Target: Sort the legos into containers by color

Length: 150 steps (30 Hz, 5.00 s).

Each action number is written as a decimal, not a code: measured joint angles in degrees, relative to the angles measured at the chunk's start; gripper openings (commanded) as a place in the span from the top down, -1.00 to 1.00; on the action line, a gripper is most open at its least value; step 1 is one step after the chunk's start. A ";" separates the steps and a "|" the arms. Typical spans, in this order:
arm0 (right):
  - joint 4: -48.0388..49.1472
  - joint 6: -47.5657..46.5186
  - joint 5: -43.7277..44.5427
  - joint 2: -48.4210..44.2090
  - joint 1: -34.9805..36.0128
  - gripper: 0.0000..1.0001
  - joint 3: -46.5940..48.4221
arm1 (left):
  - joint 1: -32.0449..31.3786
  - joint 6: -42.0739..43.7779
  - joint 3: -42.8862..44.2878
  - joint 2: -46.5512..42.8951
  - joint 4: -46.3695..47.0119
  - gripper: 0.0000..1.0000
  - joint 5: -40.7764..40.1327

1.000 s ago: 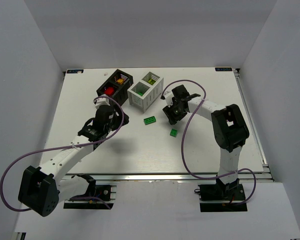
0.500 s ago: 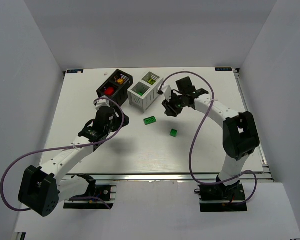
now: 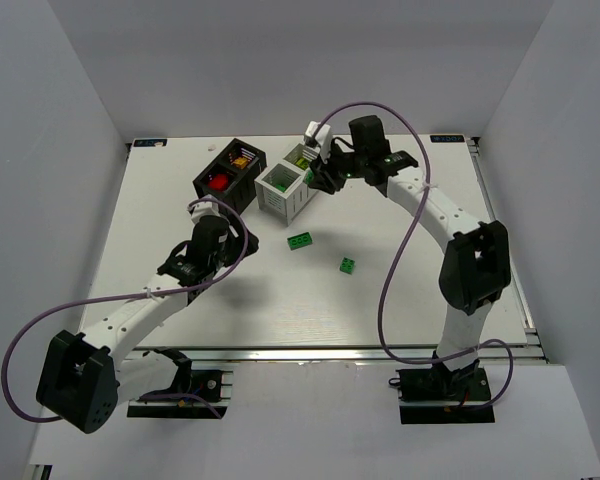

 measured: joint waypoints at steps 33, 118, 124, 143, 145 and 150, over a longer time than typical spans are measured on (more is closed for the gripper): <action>13.90 15.98 4.26 17.73 4.52 -0.15 11.41 | 0.00 -0.37 -0.70 -0.74 0.42 -0.61 1.66; 3.34 -0.13 -26.32 -19.32 -23.69 0.26 -23.78 | -12.07 63.08 44.11 54.53 -7.91 -0.30 9.55; 3.34 -0.04 -26.47 -19.32 -23.69 0.27 -23.78 | -12.07 62.79 44.13 54.73 -8.00 -0.17 10.64; 3.45 0.63 -26.73 -19.34 -24.35 0.28 -23.78 | -12.04 55.69 37.94 51.71 -1.77 0.56 15.39; 3.52 0.76 -26.73 -19.34 -24.35 0.28 -23.87 | -12.04 53.90 36.87 50.73 -1.79 0.60 16.44; 3.76 0.94 -26.69 -19.71 -24.41 0.39 -24.96 | -12.07 49.35 34.93 46.66 -2.36 0.63 18.60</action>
